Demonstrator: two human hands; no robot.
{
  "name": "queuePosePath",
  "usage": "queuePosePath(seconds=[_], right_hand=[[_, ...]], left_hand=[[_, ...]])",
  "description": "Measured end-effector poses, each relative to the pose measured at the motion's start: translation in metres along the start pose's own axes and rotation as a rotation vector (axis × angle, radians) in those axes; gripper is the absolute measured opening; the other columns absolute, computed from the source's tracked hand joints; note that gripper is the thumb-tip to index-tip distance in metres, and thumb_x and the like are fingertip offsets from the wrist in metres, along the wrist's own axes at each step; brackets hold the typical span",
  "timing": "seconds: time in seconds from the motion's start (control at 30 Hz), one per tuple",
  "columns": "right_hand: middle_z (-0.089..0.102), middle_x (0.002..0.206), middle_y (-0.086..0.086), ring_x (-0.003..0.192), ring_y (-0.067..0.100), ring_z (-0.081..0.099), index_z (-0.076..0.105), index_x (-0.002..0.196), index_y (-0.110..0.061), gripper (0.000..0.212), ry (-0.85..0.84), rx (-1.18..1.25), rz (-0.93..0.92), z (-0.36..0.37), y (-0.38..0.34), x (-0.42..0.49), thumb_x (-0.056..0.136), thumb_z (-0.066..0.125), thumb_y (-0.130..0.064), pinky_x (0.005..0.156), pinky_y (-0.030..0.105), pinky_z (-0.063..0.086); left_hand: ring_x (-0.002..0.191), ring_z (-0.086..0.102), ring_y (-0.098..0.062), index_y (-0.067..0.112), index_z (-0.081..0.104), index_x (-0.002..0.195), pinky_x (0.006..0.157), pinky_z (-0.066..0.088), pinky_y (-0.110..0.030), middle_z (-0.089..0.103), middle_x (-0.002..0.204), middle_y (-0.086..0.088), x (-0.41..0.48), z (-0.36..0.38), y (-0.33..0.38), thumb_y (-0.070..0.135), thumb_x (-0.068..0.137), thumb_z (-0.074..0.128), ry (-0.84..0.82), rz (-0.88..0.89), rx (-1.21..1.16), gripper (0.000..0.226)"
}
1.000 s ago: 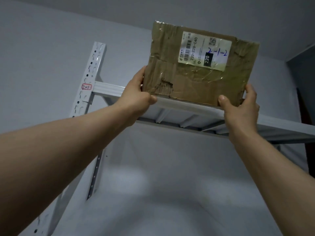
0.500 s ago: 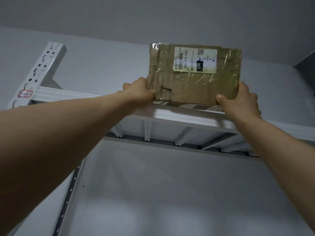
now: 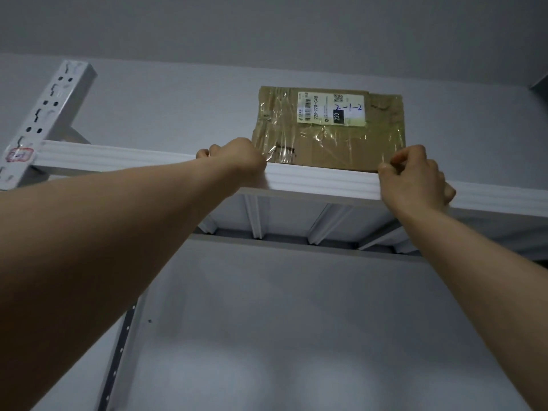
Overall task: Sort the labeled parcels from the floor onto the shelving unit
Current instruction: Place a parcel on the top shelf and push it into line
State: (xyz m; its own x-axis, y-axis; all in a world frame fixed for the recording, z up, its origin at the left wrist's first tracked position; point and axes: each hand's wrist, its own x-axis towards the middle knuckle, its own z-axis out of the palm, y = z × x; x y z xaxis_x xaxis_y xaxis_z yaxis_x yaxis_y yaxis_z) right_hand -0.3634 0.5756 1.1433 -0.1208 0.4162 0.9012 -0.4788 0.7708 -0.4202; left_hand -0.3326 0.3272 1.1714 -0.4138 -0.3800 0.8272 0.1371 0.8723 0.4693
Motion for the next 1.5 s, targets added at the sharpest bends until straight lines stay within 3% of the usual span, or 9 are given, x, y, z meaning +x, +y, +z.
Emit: queuePosePath(seconds=[0.17,0.3,0.57,0.7,0.87,1.0,1.17,1.33,1.5], right_hand=[[0.032,0.146,0.015,0.136,0.034,0.031,0.049,0.123,-0.017,0.035,0.018,0.063,-0.055,0.0,-0.016,-0.025,0.094,0.056,-0.035,0.114,0.045,0.026],[0.039,0.137,0.01,0.13,0.03,0.034,0.051,0.119,-0.019,0.03,0.047,0.126,-0.225,0.001,-0.051,-0.065,0.095,0.053,-0.037,0.107,0.04,0.026],[0.054,0.114,0.008,0.111,0.031,0.047,0.053,0.105,-0.019,0.018,-0.092,0.278,-0.263,-0.003,-0.14,-0.181,0.1,0.05,-0.035,0.091,0.039,0.032],[0.063,0.085,0.007,0.083,0.033,0.059,0.05,0.09,-0.018,0.028,-0.268,0.273,-0.271,-0.019,-0.173,-0.244,0.104,0.04,-0.04,0.067,0.041,0.044],[0.056,0.071,0.002,0.069,0.028,0.054,0.05,0.075,-0.017,0.039,-0.434,0.198,-0.201,-0.051,-0.206,-0.343,0.102,0.039,-0.042,0.057,0.033,0.031],[0.043,0.059,-0.004,0.053,0.017,0.037,0.036,0.063,-0.017,0.042,-0.586,0.161,-0.084,-0.08,-0.213,-0.445,0.099,0.041,-0.039,0.049,0.031,0.023],[0.046,0.062,0.002,0.063,0.026,0.043,0.042,0.065,-0.015,0.045,-0.926,0.034,0.057,-0.107,-0.194,-0.596,0.102,0.041,-0.041,0.055,0.034,0.028],[0.042,0.06,0.001,0.055,0.017,0.038,0.037,0.063,-0.017,0.044,-1.272,0.001,0.244,-0.137,-0.178,-0.751,0.102,0.044,-0.035,0.049,0.03,0.024],[0.06,0.084,-0.001,0.078,0.019,0.058,0.057,0.088,-0.021,0.013,-1.741,-0.074,0.429,-0.154,-0.153,-0.88,0.1,0.051,-0.023,0.066,0.035,0.05]], left_hand=[[0.136,0.029,-0.037,0.007,0.044,0.131,0.112,0.018,-0.043,0.048,0.138,-0.021,-0.016,0.001,-0.012,0.035,0.099,0.036,0.114,0.181,0.077,0.043],[0.142,0.02,-0.032,0.005,0.013,0.154,0.117,0.009,-0.046,0.036,0.149,-0.014,-0.045,-0.003,-0.036,0.036,0.099,0.034,0.333,0.552,0.127,0.067],[0.121,0.047,-0.033,0.004,0.043,0.143,0.103,0.026,-0.041,0.055,0.126,-0.013,-0.106,-0.066,-0.111,0.018,0.088,0.054,0.404,1.024,0.481,0.058],[0.085,0.055,-0.031,0.008,0.059,0.111,0.066,0.036,-0.039,0.06,0.098,-0.012,-0.144,-0.112,-0.166,0.016,0.092,0.055,0.277,1.041,0.468,0.021],[0.041,0.029,-0.019,0.013,0.049,0.106,0.044,0.015,-0.025,0.04,0.062,0.002,-0.215,-0.16,-0.251,0.029,0.105,0.037,0.013,0.848,0.501,0.02],[0.037,0.023,-0.02,0.013,0.047,0.103,0.043,0.015,-0.026,0.03,0.051,0.002,-0.292,-0.189,-0.334,0.027,0.106,0.034,-0.144,0.683,0.521,0.02],[0.042,0.028,-0.024,0.011,0.048,0.108,0.044,0.012,-0.027,0.057,0.065,-0.005,-0.421,-0.208,-0.452,0.02,0.101,0.043,-0.459,0.443,0.524,0.012],[0.046,0.031,-0.018,0.016,0.04,0.089,0.041,0.019,-0.029,0.039,0.061,0.001,-0.55,-0.216,-0.548,0.02,0.101,0.04,-0.857,0.078,0.482,0.013],[0.073,0.053,-0.029,0.02,0.043,0.08,0.061,0.043,-0.036,0.053,0.08,-0.005,-0.643,-0.2,-0.612,0.025,0.099,0.043,-0.994,-0.412,0.412,0.019]])
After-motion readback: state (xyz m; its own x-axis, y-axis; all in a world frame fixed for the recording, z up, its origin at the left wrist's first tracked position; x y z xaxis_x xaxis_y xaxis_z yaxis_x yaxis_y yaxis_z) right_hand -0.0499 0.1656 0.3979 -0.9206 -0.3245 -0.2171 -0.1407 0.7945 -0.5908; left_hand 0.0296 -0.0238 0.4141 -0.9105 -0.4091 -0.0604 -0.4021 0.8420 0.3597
